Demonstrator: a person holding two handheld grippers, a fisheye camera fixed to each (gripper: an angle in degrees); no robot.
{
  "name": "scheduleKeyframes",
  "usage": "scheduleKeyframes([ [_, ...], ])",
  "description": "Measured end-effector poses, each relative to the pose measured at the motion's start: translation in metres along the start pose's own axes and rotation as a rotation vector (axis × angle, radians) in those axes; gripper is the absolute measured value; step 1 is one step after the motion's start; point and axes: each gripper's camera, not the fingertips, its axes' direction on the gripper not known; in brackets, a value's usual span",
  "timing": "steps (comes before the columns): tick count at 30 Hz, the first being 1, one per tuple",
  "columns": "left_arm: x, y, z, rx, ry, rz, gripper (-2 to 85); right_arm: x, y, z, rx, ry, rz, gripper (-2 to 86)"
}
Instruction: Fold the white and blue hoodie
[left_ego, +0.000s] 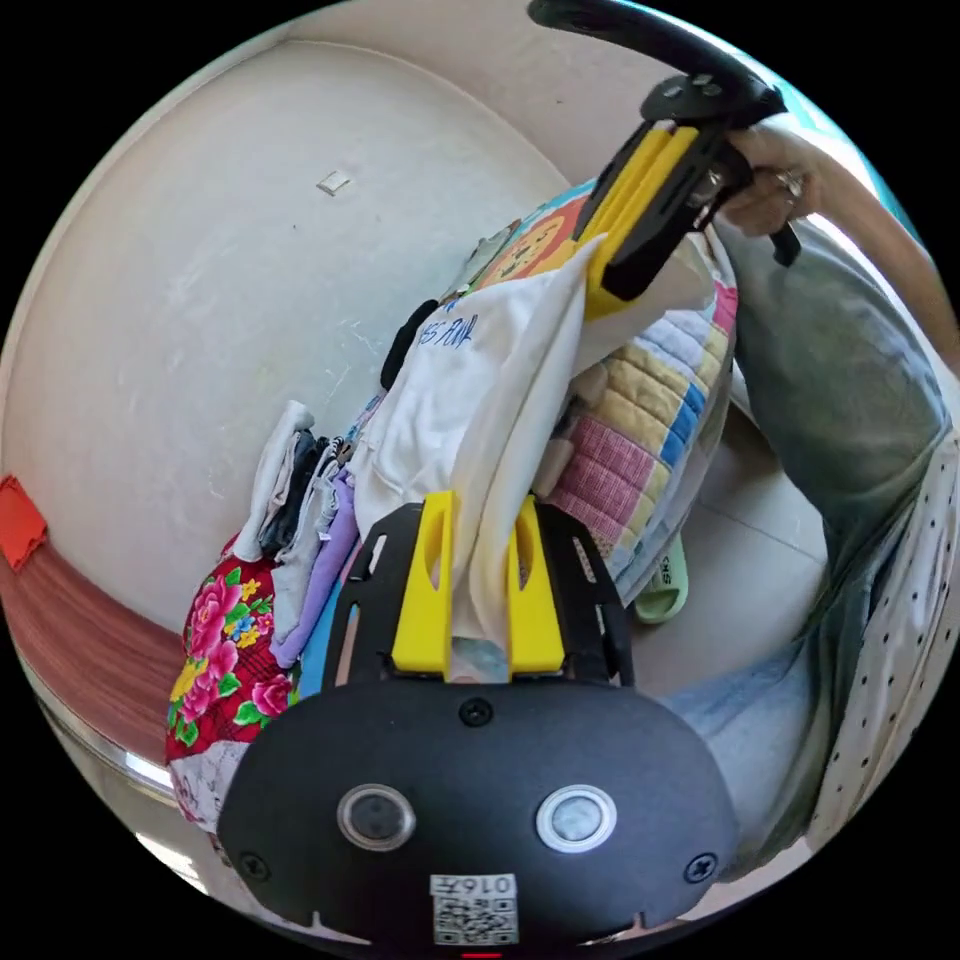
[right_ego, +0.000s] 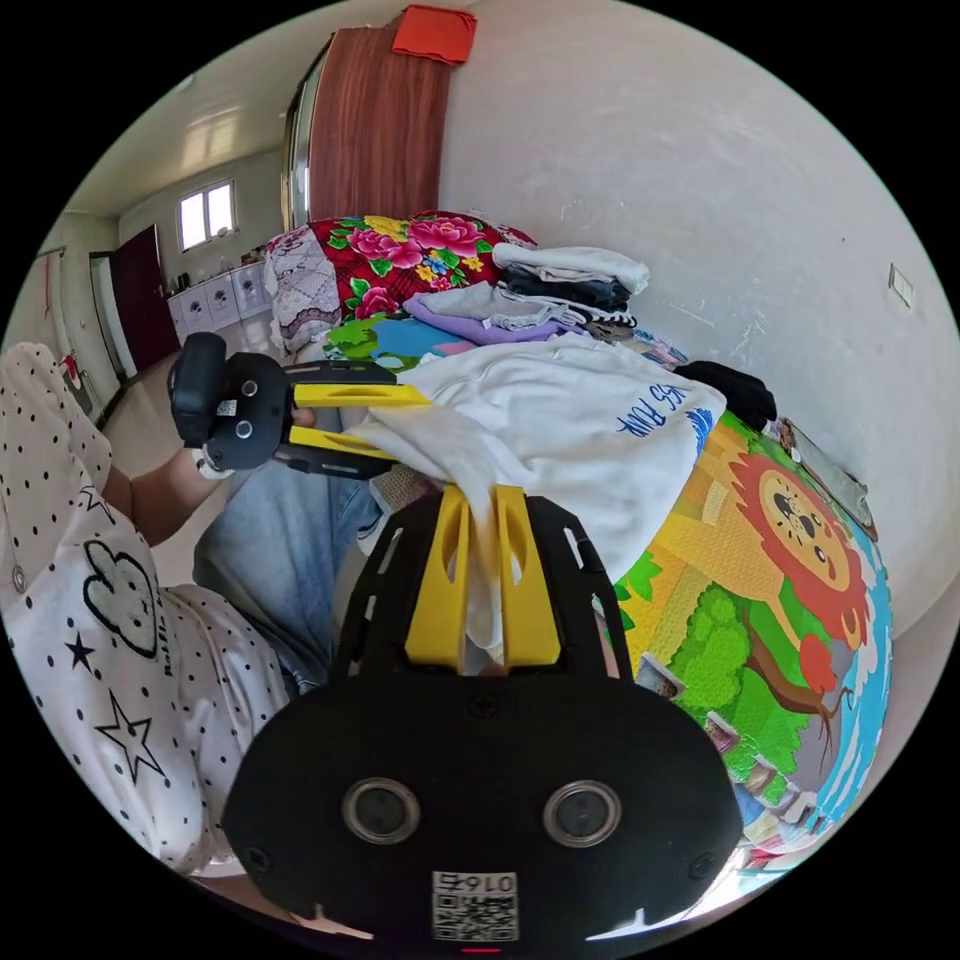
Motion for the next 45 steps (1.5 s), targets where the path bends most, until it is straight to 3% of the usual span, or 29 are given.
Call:
scheduleKeyframes([
  [4, -0.019, -0.011, -0.012, -0.043, 0.107, 0.069, 2.7, -0.02, 0.005, -0.004, 0.008, 0.069, -0.107, 5.4],
  [9, -0.07, -0.021, -0.027, -0.034, 0.285, -0.077, 0.8, -0.065, 0.01, -0.009, 0.111, 0.24, -0.182, 17.0],
  [12, -0.085, -0.022, -0.032, -0.04, 0.307, -0.147, 0.6, -0.098, 0.0, 0.0, 0.114, 0.289, -0.22, 17.8],
  [19, -0.101, -0.003, -0.046, -0.017, 0.259, -0.181, 0.9, -0.134, -0.017, 0.055, -0.022, 0.717, -0.241, 17.4],
  [24, -0.101, 0.025, -0.038, 0.007, 0.176, -0.232, 2.3, -0.123, -0.009, 0.034, 0.016, 0.664, -0.199, 19.1],
  [29, -0.12, 0.038, -0.043, 0.084, 0.194, -0.352, 2.4, -0.133, -0.022, 0.004, 0.198, 0.793, -0.111, 15.9],
  [39, -0.163, 0.047, -0.022, 0.149, 0.311, -0.409, 2.8, -0.093, -0.077, 0.034, 0.052, 0.934, 0.035, 16.8],
  [45, -0.172, 0.046, 0.016, 0.063, 0.221, -0.398, 8.7, -0.063, -0.105, 0.055, -0.014, 0.925, 0.025, 13.6],
])
